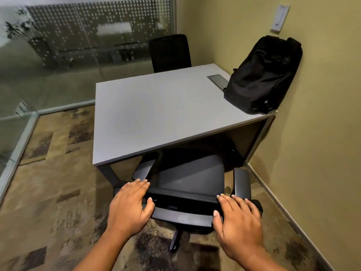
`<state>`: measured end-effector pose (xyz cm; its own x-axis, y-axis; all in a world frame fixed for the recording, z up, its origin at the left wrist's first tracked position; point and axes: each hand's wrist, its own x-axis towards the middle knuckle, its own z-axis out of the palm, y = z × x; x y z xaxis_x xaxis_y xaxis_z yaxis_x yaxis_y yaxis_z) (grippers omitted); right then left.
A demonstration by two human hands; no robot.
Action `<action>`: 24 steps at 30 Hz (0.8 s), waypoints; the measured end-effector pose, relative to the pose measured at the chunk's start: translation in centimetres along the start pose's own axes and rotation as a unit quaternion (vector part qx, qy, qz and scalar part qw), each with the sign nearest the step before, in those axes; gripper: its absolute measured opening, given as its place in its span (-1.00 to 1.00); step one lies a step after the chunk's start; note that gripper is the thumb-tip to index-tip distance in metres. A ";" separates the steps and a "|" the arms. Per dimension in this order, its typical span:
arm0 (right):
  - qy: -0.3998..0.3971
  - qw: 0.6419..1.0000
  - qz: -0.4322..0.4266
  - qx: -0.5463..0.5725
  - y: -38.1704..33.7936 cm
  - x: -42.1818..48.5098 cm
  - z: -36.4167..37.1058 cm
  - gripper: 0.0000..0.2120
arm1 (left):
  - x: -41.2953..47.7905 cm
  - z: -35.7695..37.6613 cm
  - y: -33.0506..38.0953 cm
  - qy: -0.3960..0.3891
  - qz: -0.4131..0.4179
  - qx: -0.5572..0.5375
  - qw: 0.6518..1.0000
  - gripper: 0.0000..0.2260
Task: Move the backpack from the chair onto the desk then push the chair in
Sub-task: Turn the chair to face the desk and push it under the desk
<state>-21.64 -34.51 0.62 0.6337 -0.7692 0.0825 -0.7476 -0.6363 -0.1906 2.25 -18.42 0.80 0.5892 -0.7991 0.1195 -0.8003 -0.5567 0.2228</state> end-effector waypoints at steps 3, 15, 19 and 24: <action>-0.005 1.000 -0.024 0.001 1.3 1.4 -0.2 -0.54 | 0.4 0.2 1.2 0.007 -0.024 -0.001 1.000 -0.50; 0.022 0.995 -0.090 0.028 4.9 9.5 0.8 -0.59 | 5.2 1.6 3.7 0.020 -0.085 -0.007 0.996 -0.50; 0.025 0.994 -0.107 0.026 6.0 13.0 0.8 -0.59 | 7.6 2.1 4.7 0.006 -0.099 -0.005 0.995 -0.48; -0.006 0.992 -0.123 0.003 7.0 16.9 0.6 -0.58 | 10.2 2.4 5.9 0.020 -0.110 -0.024 0.993 -0.51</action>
<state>-16.04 -51.91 0.13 0.7992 -0.5897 0.1164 -0.5688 -0.8045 -0.1709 3.28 -30.37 1.04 0.7543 -0.6487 0.1007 -0.6456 -0.7051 0.2934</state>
